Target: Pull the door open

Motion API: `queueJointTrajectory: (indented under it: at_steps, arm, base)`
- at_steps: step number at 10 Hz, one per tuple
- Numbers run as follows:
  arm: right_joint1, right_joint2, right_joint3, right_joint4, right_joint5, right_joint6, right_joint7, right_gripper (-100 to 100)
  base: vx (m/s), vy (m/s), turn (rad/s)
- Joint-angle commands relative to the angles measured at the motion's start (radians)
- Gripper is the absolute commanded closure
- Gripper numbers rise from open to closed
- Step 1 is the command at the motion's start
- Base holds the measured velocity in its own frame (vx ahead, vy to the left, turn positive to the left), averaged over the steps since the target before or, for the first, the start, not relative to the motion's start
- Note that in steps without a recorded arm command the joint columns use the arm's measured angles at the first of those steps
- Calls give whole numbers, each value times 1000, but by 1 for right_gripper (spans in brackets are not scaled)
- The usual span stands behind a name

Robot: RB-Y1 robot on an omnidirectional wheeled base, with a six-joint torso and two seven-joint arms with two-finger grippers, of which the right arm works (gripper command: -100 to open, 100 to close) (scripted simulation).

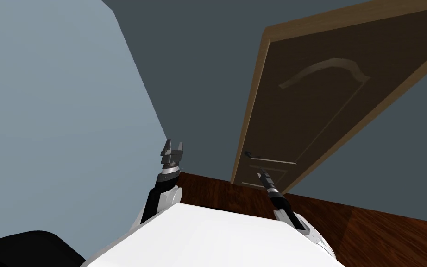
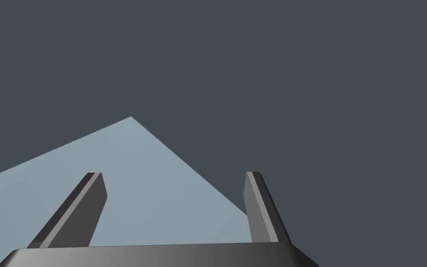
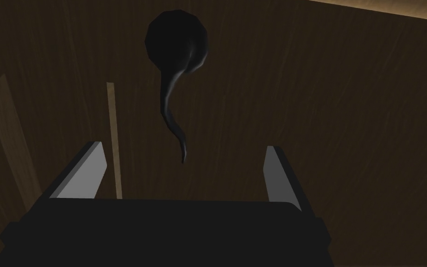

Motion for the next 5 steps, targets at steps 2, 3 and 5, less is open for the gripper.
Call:
queueJointTrajectory:
  at_steps: [2,3,5]
  arm:
    - [-15,-14,-1,51,-6,-12,-11,-100]
    - [-21,-19,-1,72,-8,-16,-15,-100]
    - [-18,-22,-2,72,-9,-16,-16,-100]
  base:
    - [93,-70,45]
    - [89,-73,95]
    - [57,-43,48]
